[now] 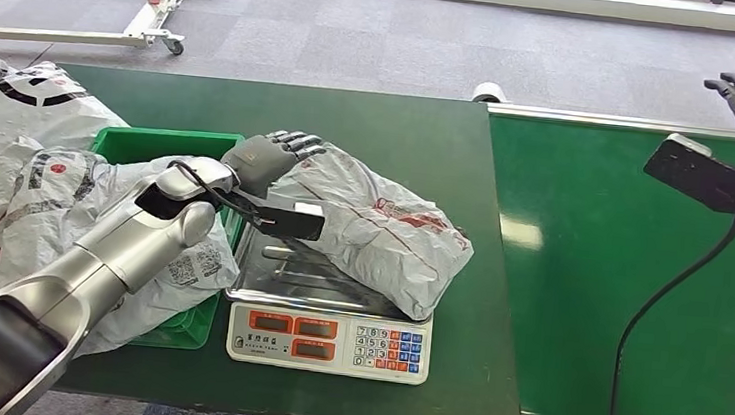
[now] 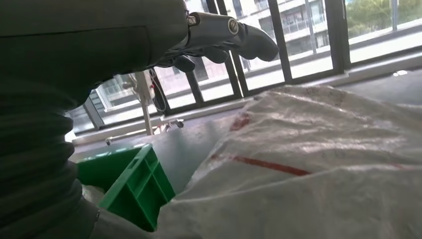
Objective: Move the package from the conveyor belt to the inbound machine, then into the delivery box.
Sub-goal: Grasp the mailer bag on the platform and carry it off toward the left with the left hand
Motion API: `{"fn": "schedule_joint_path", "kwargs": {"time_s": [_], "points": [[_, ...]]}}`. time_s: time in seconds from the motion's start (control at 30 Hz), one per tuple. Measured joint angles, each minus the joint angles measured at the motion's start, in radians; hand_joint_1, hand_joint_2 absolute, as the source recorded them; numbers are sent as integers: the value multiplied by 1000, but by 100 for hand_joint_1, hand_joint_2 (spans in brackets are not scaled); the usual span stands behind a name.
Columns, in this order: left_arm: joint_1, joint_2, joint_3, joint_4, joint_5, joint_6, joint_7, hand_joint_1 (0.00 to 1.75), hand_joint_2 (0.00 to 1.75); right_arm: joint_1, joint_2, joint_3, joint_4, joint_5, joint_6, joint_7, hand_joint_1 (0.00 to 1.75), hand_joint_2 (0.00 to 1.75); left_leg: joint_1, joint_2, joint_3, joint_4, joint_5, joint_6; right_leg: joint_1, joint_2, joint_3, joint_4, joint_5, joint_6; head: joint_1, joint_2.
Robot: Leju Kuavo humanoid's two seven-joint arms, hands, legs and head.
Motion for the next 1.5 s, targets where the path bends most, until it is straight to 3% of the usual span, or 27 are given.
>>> {"fn": "schedule_joint_path", "kwargs": {"time_s": [0.13,0.3,0.6,0.63,0.73,0.77,0.93,1.07,1.5], "points": [[-23,23,-35,7,101,-125,-23,0,175,14,-2,0,0,-3,-8,-6,0,175,0,0,0,0,0,0,0,0,0,0,0,0,0,0],[-37,29,-95,41,148,-140,-44,0,175,65,13,-1,-7,15,-44,-25,0,175,0,0,0,-1,0,0,0,0,0,0,0,0,0,0],[-22,-116,-188,198,196,-136,-131,1,175,100,62,-1,-22,32,-65,-32,0,175,-1,-5,1,-1,-1,1,-3,-4,3,0,-1,2,0,0],[-21,-132,-194,208,199,-137,-135,11,175,106,66,-1,-25,35,-70,-33,0,175,-1,-5,1,-1,-1,2,-3,-4,4,0,-1,2,0,0],[-14,-174,-210,241,207,-129,-144,140,175,125,85,-1,-34,50,-92,-40,0,175,-1,-5,5,-1,-2,4,-4,-4,8,0,-3,4,0,0],[-9,-187,-214,251,209,-121,-147,175,175,131,92,-1,-35,57,-99,-42,0,175,-2,-5,6,-1,-3,5,-4,-4,10,0,-3,5,0,0],[28,-267,-226,304,211,-60,-143,175,175,143,146,-1,-36,101,-132,-38,0,175,-2,-7,13,-2,-4,7,-5,-8,19,-1,-5,6,0,0],[36,-304,-232,330,209,-44,-132,175,175,144,171,-6,-36,112,-135,-30,0,175,-3,-9,16,-1,-4,7,-6,-10,23,-1,-6,7,0,0],[35,-326,-229,351,212,-35,-126,175,175,191,179,-76,-67,105,-135,-31,0,175,-4,-9,19,-1,-5,8,-6,-10,25,-1,-7,8,0,0]]}}
